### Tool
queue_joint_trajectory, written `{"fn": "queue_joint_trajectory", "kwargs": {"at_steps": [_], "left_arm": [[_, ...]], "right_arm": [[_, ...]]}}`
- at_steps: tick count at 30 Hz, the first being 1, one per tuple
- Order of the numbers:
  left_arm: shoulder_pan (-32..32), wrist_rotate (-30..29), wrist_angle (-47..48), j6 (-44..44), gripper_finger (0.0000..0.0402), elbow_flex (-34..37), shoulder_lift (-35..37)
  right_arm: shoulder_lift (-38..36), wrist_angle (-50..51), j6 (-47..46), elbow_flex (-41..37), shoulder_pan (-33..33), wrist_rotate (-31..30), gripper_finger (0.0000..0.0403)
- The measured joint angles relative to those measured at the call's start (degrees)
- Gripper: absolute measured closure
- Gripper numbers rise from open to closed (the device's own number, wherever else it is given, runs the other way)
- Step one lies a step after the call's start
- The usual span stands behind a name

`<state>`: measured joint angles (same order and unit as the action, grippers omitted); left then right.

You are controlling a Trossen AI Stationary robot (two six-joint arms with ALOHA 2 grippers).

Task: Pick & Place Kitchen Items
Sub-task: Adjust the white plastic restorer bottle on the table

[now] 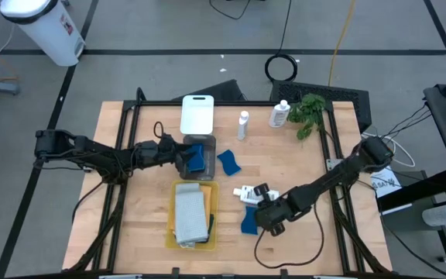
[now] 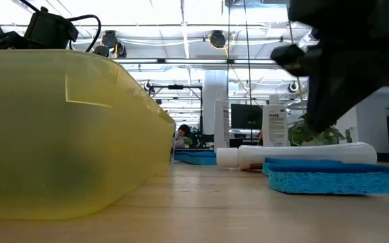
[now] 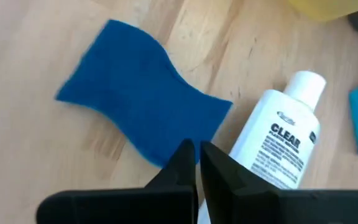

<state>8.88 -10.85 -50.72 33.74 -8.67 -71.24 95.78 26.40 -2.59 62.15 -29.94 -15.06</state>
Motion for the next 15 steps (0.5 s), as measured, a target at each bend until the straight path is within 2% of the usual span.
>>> {"fn": "queue_joint_trajectory", "kwargs": {"at_steps": [5,8,11,15], "left_arm": [[0.00,0.04,0.00,-0.19,0.0149,0.00,0.00],[0.00,0.10,0.01,0.07,0.0149,0.01,0.00],[0.00,0.35,0.02,0.11,0.0149,0.00,0.00],[0.00,0.39,0.02,0.26,0.0149,0.00,0.00]], "right_arm": [[-6.02,-3.22,-2.60,-3.84,-1.53,-1.02,0.0401],[-10.19,-6.31,-3.19,-7.99,-1.54,-4.02,0.0380],[-14.21,-11.15,-3.79,-12.73,-0.88,-4.69,0.0338],[-18.51,-20.34,-3.33,-19.69,0.46,-4.47,0.0255]]}}
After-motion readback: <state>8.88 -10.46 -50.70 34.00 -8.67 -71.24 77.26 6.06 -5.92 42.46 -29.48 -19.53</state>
